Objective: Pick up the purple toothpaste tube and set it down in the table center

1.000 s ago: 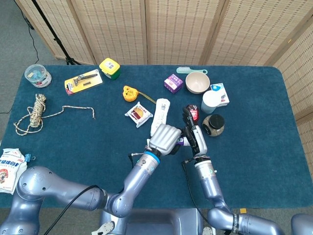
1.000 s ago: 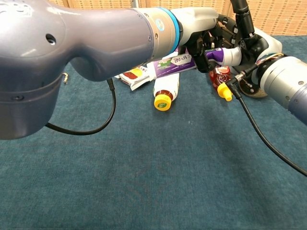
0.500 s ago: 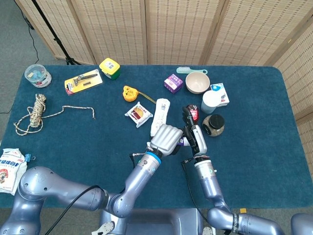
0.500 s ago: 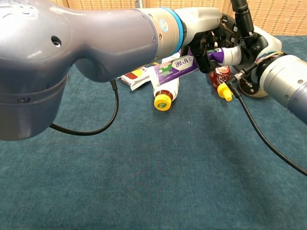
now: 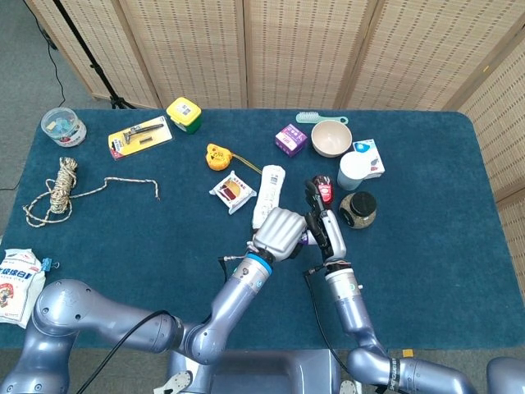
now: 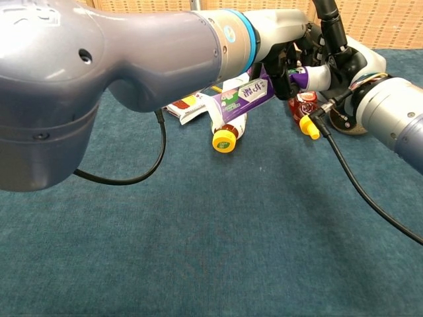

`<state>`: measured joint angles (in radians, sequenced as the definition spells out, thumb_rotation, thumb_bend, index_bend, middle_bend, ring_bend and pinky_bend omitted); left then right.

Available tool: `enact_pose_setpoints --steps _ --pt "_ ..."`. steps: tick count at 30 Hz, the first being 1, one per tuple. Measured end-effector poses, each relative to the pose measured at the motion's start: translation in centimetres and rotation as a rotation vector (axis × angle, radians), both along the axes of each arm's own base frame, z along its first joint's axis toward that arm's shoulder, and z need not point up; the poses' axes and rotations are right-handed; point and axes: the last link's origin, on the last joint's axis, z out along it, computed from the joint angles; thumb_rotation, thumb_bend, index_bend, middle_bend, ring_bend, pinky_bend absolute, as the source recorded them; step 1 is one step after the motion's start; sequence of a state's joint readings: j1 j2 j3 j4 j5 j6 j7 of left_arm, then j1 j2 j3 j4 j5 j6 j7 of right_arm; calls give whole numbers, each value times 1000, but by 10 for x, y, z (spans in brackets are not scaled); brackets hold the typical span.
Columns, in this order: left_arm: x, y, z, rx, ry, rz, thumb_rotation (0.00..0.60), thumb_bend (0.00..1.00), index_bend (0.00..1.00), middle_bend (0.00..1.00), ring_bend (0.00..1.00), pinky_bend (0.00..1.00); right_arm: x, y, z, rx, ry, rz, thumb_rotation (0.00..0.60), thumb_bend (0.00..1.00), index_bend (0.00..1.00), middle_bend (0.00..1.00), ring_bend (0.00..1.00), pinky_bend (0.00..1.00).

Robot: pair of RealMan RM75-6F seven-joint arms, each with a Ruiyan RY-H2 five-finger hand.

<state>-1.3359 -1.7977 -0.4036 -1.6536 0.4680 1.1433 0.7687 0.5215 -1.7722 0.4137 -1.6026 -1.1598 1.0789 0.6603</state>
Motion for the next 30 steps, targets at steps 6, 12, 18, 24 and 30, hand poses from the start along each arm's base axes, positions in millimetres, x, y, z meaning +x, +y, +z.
enact_pose_setpoints --steps 6,12,18,24,30 --pt "-1 0 0 0 6 -2 600 1000 595 534 579 615 -1 -1 0 -1 -2 -4 111 0 0 0 0 0" --pt "-7 0 3 9 15 -6 600 1000 594 533 578 614 -6 -3 5 -12 -6 -15 112 0 0 0 0 0" --pt "-14 0 9 19 17 -11 600 1000 592 534 576 615 -9 -5 9 -22 -7 -23 112 0 0 0 0 0" --pt "-24 0 15 24 23 -10 600 1000 589 534 575 614 -14 -8 14 -35 -6 -35 113 0 0 0 0 0" --pt "-38 -4 20 20 39 -18 600 1000 581 533 568 615 -21 -11 20 -54 2 -48 112 0 0 0 0 0"
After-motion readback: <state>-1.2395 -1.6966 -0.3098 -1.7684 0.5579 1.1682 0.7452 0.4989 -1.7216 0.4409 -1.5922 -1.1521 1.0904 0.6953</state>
